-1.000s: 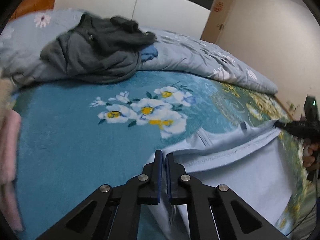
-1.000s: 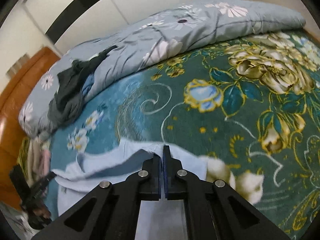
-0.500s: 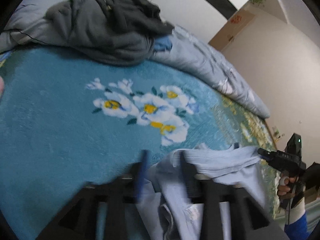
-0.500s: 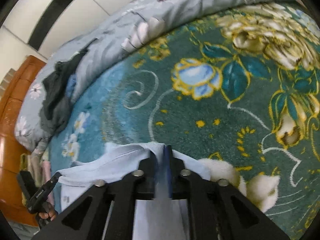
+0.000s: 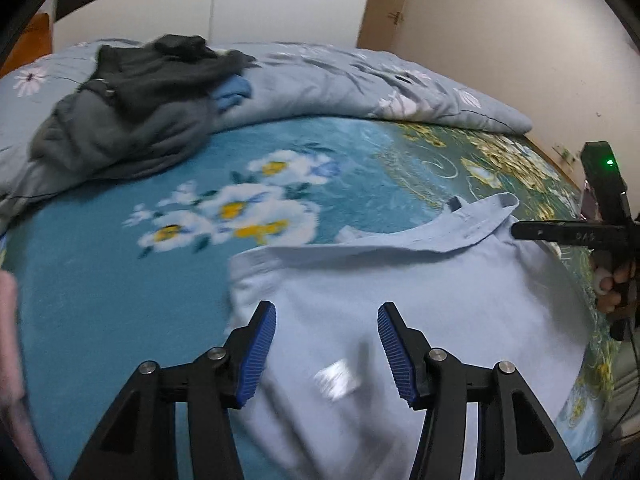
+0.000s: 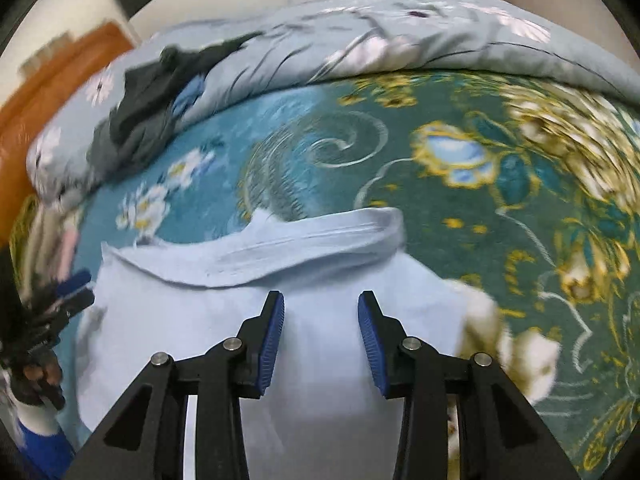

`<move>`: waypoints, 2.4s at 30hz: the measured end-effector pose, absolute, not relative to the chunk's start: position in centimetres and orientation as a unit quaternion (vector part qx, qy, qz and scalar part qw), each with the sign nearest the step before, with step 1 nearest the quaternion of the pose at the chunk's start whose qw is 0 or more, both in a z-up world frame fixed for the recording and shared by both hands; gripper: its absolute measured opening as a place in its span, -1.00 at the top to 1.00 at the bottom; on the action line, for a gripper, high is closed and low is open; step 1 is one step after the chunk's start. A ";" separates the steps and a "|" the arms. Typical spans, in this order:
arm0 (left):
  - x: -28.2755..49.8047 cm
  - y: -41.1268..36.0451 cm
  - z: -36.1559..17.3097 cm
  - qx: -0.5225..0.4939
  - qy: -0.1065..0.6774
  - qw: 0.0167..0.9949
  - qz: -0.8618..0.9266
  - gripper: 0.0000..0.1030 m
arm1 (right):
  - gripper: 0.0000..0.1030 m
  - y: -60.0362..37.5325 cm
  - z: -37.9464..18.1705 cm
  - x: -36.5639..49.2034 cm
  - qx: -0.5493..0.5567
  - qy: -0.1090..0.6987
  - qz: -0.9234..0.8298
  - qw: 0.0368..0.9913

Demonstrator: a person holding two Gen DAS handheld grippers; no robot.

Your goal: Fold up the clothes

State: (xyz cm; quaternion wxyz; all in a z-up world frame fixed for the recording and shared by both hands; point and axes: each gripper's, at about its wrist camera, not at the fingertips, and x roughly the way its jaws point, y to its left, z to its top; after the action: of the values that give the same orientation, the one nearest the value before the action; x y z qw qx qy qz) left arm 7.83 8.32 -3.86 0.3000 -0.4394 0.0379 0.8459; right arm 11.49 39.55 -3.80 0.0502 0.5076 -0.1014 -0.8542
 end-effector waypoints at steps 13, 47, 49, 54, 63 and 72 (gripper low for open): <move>3.0 7.5 -7.0 -0.488 0.003 0.227 0.843 -0.11 | 0.23 43.1 -5.5 8.5 0.505 -0.144 -0.851 -0.001; 21.4 19.4 -5.1 -0.464 0.058 0.348 0.812 -0.13 | 0.23 47.2 -7.6 31.8 0.388 -0.458 -0.797 0.063; 21.4 19.4 -5.1 -0.464 0.061 0.345 0.814 -0.14 | 0.23 47.1 -7.7 31.4 0.385 -0.458 -0.798 0.069; 21.3 19.4 -5.2 -0.470 0.057 0.342 0.812 -0.14 | 0.23 47.0 -8.0 29.2 0.382 -0.463 -0.794 0.093; 21.1 19.3 -4.8 -0.481 0.029 0.349 0.804 -0.14 | 0.23 46.3 -7.8 25.3 0.384 -0.455 -0.795 0.121; 21.8 19.4 -4.9 -0.482 0.025 0.363 0.797 -0.14 | 0.64 47.3 -8.3 26.2 0.376 -0.486 -0.780 0.124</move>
State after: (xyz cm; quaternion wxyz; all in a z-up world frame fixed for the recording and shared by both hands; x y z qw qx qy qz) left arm 21.76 19.44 -4.88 0.3628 -0.4824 0.0249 0.7969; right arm 26.22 47.31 -8.30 0.1240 0.3758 -0.4856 -0.7795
